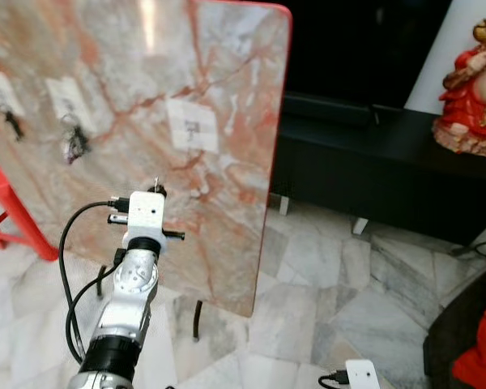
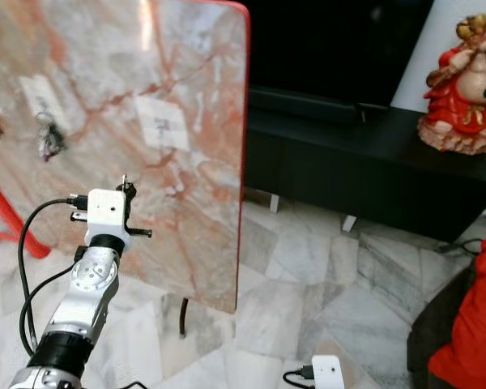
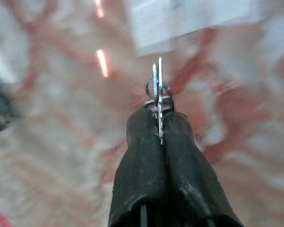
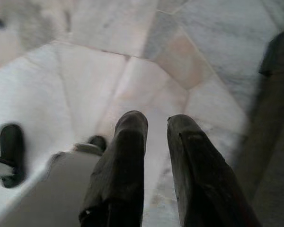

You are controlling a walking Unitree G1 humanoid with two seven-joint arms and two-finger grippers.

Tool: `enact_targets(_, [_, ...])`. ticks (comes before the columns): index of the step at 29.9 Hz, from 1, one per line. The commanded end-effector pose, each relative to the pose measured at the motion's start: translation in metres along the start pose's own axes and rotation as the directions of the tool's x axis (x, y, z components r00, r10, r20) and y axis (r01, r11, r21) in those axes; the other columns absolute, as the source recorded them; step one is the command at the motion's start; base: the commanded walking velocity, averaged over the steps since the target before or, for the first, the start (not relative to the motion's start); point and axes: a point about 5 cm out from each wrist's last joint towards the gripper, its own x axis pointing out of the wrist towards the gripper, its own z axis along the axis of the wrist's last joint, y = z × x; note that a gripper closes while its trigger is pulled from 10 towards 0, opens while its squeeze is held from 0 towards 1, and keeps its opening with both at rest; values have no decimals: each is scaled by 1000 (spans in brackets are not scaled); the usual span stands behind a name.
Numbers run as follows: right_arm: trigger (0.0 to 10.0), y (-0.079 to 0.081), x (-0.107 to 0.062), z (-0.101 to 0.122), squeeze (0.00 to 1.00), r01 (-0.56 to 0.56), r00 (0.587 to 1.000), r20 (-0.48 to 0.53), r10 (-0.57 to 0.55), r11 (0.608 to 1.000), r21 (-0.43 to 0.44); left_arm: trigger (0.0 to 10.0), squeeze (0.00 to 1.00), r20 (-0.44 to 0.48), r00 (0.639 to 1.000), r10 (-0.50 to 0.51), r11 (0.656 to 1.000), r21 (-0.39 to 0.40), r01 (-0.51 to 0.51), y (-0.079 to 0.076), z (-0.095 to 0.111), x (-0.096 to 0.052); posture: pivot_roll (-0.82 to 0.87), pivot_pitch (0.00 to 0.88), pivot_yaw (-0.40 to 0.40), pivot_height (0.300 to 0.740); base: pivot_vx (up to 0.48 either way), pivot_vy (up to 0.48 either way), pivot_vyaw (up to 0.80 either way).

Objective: Hang keys on a hook

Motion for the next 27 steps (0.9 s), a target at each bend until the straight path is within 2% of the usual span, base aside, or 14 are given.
enact_targets(1, [10000, 2, 1, 5, 0, -6, 1000, 14, 6, 1000, -1, 10000, 0, 3, 1000, 19, 1000, 20, -19, 9, 1, 0, 0, 0, -55, 740, 266, 0, 0])
enact_targets(4, [10000, 2, 1, 5, 0, -7, 1000, 15, 7, 1000, 0, 10000, 0, 9, 1000, 15, 1000, 17, -16, 9, 1, 0, 0, 0, -55, 740, 263, 0, 0])
enact_targets(15, [10000, 3, 1, 5, 0, -7, 1000, 18, 7, 1000, 6, 10000, 0, 34, 999, -5, 1000, 8, 5, 6, 4, -2, 2, 0, -56, 740, 0, 0, 0])
enact_targets(27, [10000, 3, 1, 5, 0, -8, 1000, 19, 8, 1000, 12, 10000, 0, 87, 995, -39, 999, 25, 37, 4, 24, 17, 2, 0, -53, 740, 0, 0, 0])
